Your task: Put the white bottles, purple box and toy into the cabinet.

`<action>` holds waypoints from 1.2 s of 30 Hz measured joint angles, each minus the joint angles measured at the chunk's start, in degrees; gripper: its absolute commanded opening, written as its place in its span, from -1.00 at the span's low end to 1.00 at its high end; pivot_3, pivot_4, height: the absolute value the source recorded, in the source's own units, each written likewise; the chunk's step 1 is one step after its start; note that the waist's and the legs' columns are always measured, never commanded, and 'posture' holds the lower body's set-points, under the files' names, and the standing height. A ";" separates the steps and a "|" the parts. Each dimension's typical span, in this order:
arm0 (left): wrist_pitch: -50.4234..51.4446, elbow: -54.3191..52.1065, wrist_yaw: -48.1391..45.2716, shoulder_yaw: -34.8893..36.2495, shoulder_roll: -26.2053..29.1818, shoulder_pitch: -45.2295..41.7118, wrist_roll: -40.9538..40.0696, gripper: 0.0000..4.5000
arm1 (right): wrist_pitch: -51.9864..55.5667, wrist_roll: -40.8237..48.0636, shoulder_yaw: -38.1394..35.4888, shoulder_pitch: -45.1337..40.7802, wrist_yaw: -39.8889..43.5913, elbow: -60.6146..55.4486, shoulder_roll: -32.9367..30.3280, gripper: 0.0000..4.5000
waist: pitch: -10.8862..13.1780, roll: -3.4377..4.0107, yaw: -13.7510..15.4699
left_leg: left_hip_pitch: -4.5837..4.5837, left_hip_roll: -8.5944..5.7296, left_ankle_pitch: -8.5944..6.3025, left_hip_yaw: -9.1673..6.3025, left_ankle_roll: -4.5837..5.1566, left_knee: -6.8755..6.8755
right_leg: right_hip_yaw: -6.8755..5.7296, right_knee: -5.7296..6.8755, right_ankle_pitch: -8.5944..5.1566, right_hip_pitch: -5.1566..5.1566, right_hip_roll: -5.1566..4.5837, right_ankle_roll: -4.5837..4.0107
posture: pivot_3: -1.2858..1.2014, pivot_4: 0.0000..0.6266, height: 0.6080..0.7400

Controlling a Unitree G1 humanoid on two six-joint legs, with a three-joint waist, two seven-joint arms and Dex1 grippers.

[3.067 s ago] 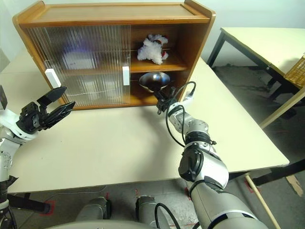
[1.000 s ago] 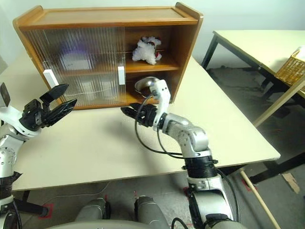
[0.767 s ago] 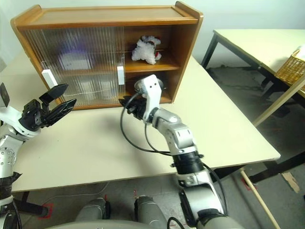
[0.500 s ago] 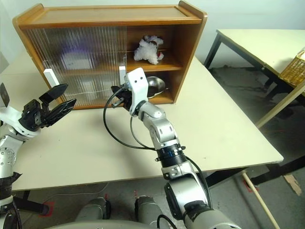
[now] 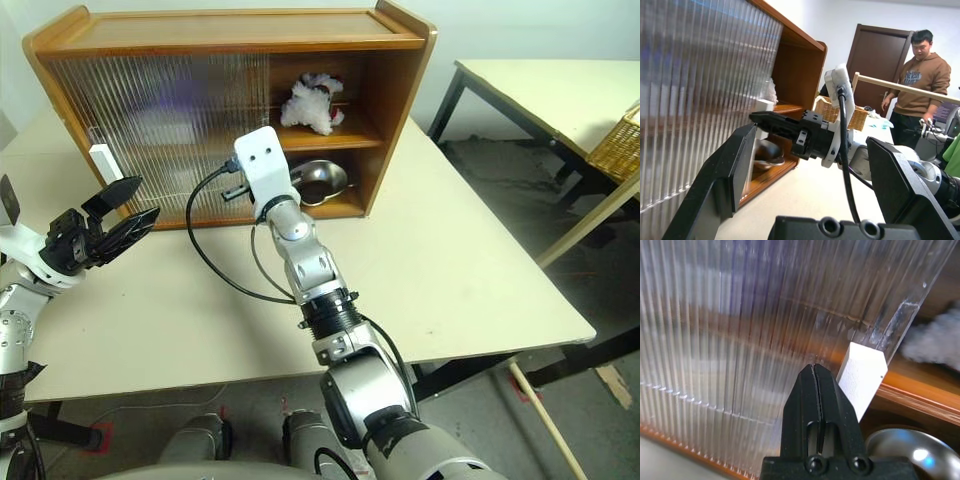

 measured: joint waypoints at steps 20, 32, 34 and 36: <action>-0.01 0.01 -0.10 -0.14 -0.39 -0.01 0.00 1.00 | 10.94 -5.05 -6.59 2.18 -11.63 -3.10 -5.24 -0.99 | 0.00 0.00 0.01 | 0.00 0.00 -0.02 0.00 -0.03 0.00 | 0.03 0.00 -0.28 0.03 0.00 0.54 | 0.01 -0.76 1.00; -0.09 0.01 -0.29 -0.16 -0.40 -0.01 0.00 1.00 | 8.18 -6.98 -9.48 -1.14 -19.11 7.87 -9.42 -0.99 | 0.01 0.01 -0.05 | 0.00 0.02 -0.01 0.00 -0.02 -0.02 | 0.04 0.00 -0.25 0.02 0.00 0.73 | 0.01 -0.79 1.00; -0.16 0.01 -0.34 -0.16 -0.39 -0.01 0.00 1.00 | 7.64 -7.00 -9.51 -1.30 -19.61 8.56 -9.50 -0.99 | 0.01 0.01 -0.05 | 0.00 0.01 -0.01 0.00 -0.01 -0.01 | 0.04 0.00 -0.25 0.02 0.00 0.74 | 0.01 -0.80 1.00; -0.19 0.02 -0.41 -0.16 -0.39 -0.01 0.00 1.00 | 7.15 -7.07 -9.51 -1.45 -20.12 9.30 -9.73 -0.99 | 0.00 0.01 -0.04 | 0.00 0.02 -0.01 0.00 -0.01 -0.02 | 0.04 0.00 -0.25 0.02 0.00 0.75 | 0.01 -0.80 1.00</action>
